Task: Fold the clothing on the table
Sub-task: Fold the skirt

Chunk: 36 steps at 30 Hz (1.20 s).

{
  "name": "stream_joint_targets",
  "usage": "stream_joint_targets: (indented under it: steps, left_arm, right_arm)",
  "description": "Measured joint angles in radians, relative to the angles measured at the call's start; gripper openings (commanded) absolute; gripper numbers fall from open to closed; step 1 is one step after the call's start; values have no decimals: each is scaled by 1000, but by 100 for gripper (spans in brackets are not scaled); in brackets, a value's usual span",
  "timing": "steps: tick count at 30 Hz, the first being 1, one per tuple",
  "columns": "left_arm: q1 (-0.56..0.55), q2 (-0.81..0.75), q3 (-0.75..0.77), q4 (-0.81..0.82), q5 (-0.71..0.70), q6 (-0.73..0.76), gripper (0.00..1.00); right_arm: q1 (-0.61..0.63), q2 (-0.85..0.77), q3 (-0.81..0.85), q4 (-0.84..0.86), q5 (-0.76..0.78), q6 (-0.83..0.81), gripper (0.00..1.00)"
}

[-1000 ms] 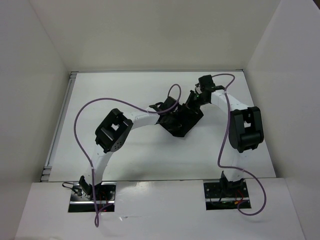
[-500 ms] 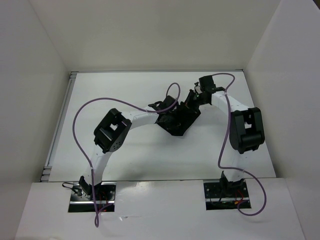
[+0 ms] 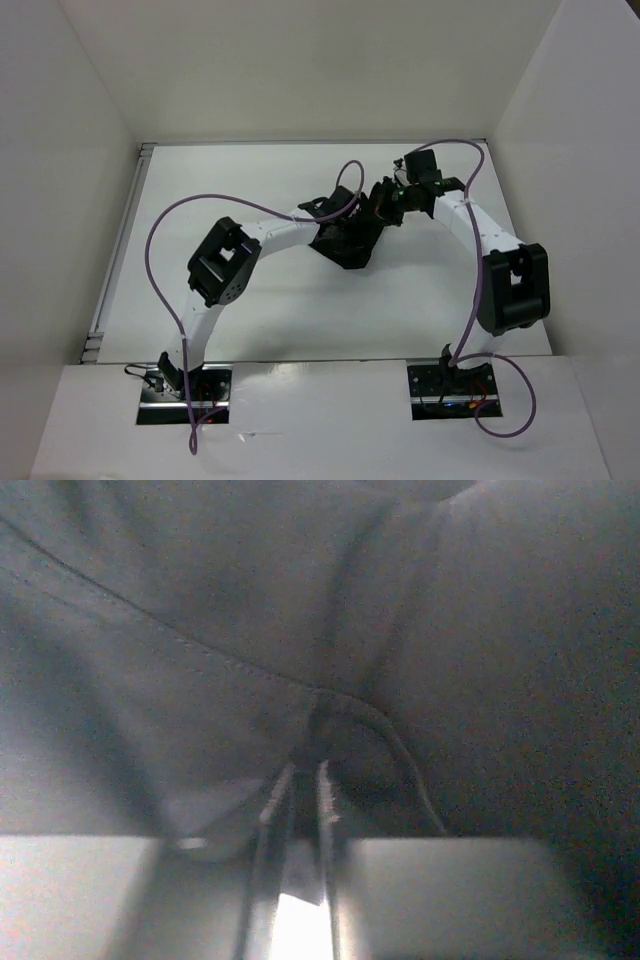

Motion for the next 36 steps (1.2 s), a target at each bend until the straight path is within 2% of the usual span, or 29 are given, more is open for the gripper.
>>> stream_joint_targets:
  steps: [5,14,20,27,29,30,31,36]
  left_arm:
    - [18,0,40,-53,-39,34,40]
    - [96,-1,59,-81,-70,66,38]
    - [101,-20,59,-95,-72,69,44]
    - [151,-100,72,-92,-66,74,44]
    - [179,-116,81,-87,-65,85,39]
    - [190,-120,83,-85,-64,88,34]
    - [200,-122,84,-84,-62,90,23]
    - [242,-121,72,-77,-39,87,4]
  right_arm:
    - [13,-45,-15,-19,5,0,0]
    - [11,-49,-66,-61,22,-3,0]
    - [11,-49,-72,-70,31,-3,0]
    - [11,-51,-72,-70,32,-3,0]
    - [11,-55,-72,-70,33,-3,0]
    - [11,-57,-72,-70,33,-3,0]
    - [11,-59,-72,-70,33,-3,0]
    - [11,-61,-72,-74,34,-3,0]
